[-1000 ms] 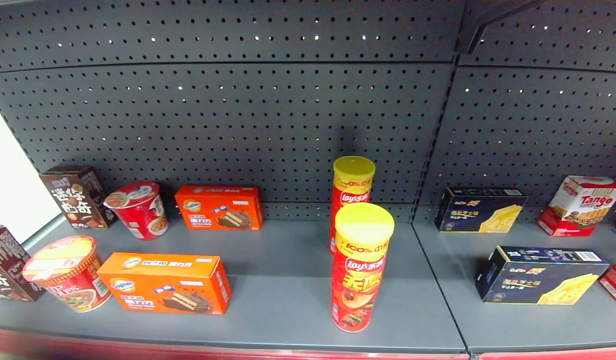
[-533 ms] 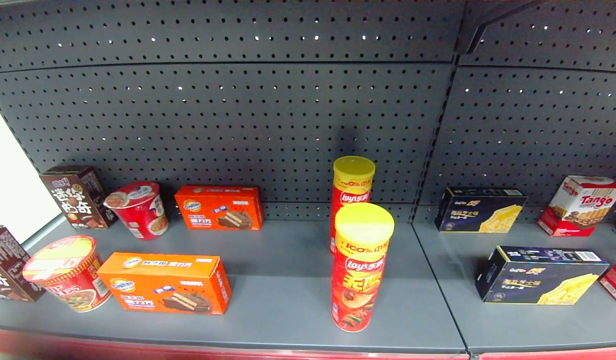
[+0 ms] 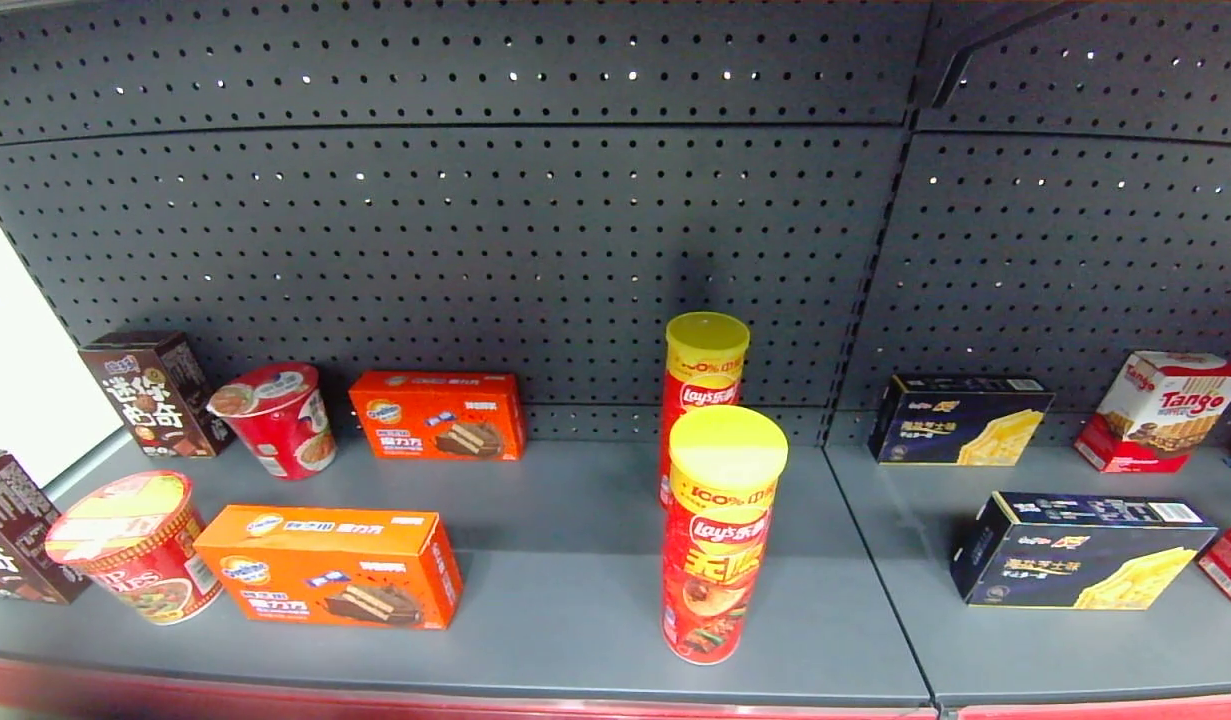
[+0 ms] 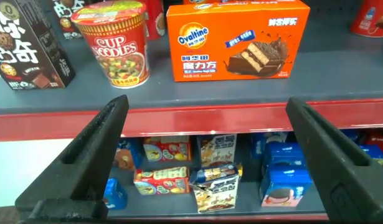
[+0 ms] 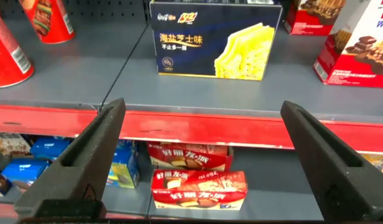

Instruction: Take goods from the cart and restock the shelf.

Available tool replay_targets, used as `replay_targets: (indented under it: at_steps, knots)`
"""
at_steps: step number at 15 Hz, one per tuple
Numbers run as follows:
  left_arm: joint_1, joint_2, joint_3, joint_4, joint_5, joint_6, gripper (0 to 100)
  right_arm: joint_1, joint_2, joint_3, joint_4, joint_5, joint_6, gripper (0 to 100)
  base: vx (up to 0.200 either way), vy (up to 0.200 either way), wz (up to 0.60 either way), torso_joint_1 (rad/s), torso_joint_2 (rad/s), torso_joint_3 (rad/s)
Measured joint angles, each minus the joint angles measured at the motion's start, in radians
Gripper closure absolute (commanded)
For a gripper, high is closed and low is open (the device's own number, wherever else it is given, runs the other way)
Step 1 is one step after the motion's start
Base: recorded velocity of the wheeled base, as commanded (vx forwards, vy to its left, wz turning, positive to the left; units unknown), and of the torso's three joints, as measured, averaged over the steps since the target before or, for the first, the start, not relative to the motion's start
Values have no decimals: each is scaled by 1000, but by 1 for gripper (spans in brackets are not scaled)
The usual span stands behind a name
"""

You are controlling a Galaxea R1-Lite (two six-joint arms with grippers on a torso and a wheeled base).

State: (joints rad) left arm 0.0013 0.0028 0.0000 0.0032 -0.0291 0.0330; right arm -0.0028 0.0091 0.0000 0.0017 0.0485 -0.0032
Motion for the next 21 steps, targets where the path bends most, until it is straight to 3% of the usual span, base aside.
replay_targets:
  at_steps: [13,16,21]
  knots:
    - [0,0,0,0,0,0,0,0,-7,0,0,0,0,0,0,0,0,0,0,0]
    - [0,0,0,0,2,-1,0,0,-7,0,0,0,-1,0,0,-200,0,7,2,-1]
    - [0,0,0,0,3,-6,0,0,-8,0,0,0,-1,0,0,0,0,0,0,0]
